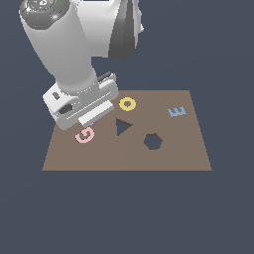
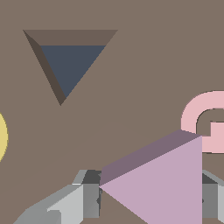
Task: Insert a designated object into the corresponding slot on a board.
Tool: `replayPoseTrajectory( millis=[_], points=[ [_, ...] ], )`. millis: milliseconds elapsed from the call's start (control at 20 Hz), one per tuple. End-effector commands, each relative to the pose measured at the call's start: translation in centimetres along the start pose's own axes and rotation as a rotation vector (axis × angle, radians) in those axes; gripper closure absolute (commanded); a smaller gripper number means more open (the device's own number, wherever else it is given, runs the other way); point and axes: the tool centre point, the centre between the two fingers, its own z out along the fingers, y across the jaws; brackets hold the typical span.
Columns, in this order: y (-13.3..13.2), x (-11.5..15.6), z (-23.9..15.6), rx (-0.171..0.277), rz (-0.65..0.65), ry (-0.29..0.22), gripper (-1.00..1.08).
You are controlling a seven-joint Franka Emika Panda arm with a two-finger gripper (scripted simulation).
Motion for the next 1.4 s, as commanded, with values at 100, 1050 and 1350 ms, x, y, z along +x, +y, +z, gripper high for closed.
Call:
replayPoseTrajectory(
  millis=[100,1050,1350],
  points=[
    [0.3,1.3,-0.1,-0.001,-0.207,0.0,1.08],
    [-1.9,6.6,-0.5,0.0,-1.079,0.001,1.08],
    [-3.1,7.4,-0.6,0.0,-1.292,0.001,1.08]
  ],
)
